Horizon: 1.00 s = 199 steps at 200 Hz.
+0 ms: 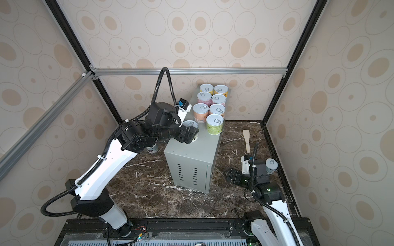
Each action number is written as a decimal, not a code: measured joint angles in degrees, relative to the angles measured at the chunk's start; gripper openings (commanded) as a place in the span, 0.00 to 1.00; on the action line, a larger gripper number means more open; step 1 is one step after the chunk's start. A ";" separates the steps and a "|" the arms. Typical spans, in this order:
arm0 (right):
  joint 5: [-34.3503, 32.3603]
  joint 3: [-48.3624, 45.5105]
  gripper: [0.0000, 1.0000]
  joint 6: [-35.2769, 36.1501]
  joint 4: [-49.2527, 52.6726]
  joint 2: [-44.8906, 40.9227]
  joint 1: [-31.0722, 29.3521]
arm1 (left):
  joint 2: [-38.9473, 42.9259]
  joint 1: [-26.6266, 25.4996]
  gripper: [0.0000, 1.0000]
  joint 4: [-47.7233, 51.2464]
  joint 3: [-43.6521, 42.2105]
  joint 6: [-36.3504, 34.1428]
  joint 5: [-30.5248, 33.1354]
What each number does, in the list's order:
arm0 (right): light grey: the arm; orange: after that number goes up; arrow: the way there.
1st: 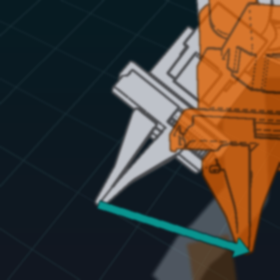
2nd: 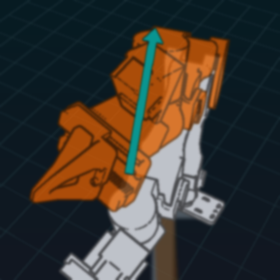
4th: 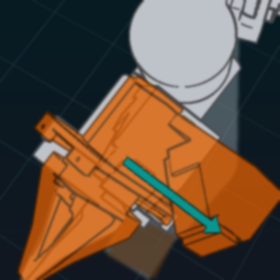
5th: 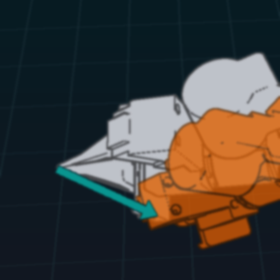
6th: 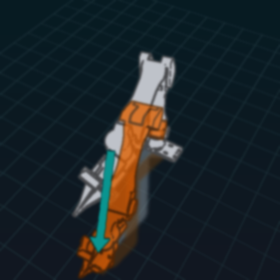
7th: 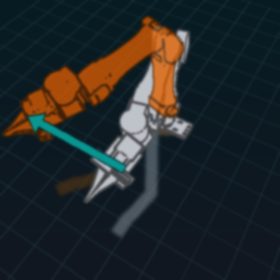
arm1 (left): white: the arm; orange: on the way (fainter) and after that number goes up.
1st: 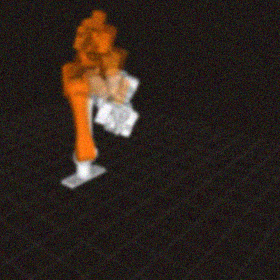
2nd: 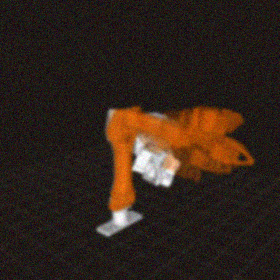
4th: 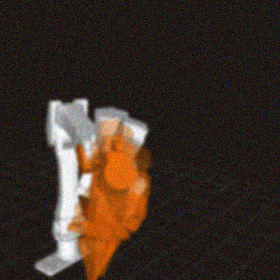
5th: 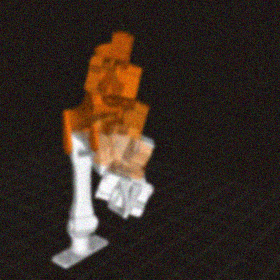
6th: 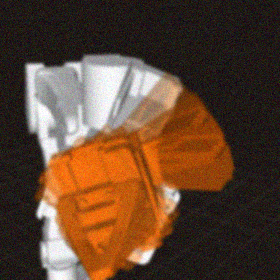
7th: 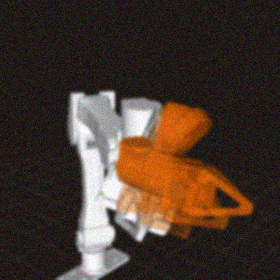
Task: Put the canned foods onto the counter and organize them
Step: 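Carry the held can over the box top and lower it beside the green can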
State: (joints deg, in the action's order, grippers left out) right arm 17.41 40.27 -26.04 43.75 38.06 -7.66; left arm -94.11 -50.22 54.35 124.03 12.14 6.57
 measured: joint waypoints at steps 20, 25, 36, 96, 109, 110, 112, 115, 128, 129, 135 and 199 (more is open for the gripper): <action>-0.02 0.00 0.99 0.00 0.13 0.00 0.00 | 2.60 0.00 0.91 -1.20 -1.40 -0.02 -0.15; -0.02 0.00 0.99 0.00 0.17 0.00 0.00 | 3.56 0.00 0.90 -1.57 -2.19 0.00 -0.26; -0.04 0.00 0.99 -0.02 0.31 -0.04 0.00 | 6.14 0.00 0.88 -2.64 -4.68 0.00 -0.63; -0.48 0.00 0.99 -0.35 0.57 -1.18 0.00 | 20.92 -0.07 0.56 -10.14 -22.64 1.53 -2.25; -0.48 0.00 0.99 -0.52 0.57 -1.27 0.00 | 22.86 -0.07 0.53 -11.69 -26.27 2.08 -2.62; -0.48 0.00 0.99 -0.52 0.57 -1.29 0.00 | 23.06 -0.07 0.52 -11.87 -26.64 2.14 -2.67; -0.48 0.00 0.99 -0.55 0.55 -1.33 0.00 | 23.32 -0.07 0.52 -12.11 -27.15 2.27 -2.75; -0.48 0.00 0.99 -0.59 0.55 -1.36 0.00 | 23.56 -0.07 0.51 -12.35 -27.80 2.27 -2.80; -0.48 0.00 0.99 -0.70 0.44 -1.38 0.00 | 24.68 -0.07 0.50 -14.10 -30.84 2.91 -3.21; -0.48 0.00 0.99 -0.70 0.42 -1.38 0.00 | 24.72 -0.07 0.50 -14.14 -30.99 2.93 -3.21; -0.48 0.00 0.99 -0.72 0.42 -1.38 0.00 | 25.11 -0.07 0.50 -15.02 -32.37 3.23 -3.48; -0.46 0.00 0.99 -1.20 0.02 -1.33 0.00 | 25.22 -0.07 0.51 -21.62 -38.91 5.22 -5.44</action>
State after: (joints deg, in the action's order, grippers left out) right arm 16.95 40.27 -27.24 43.77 36.73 -7.66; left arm -68.88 -50.28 32.73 85.12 17.37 1.13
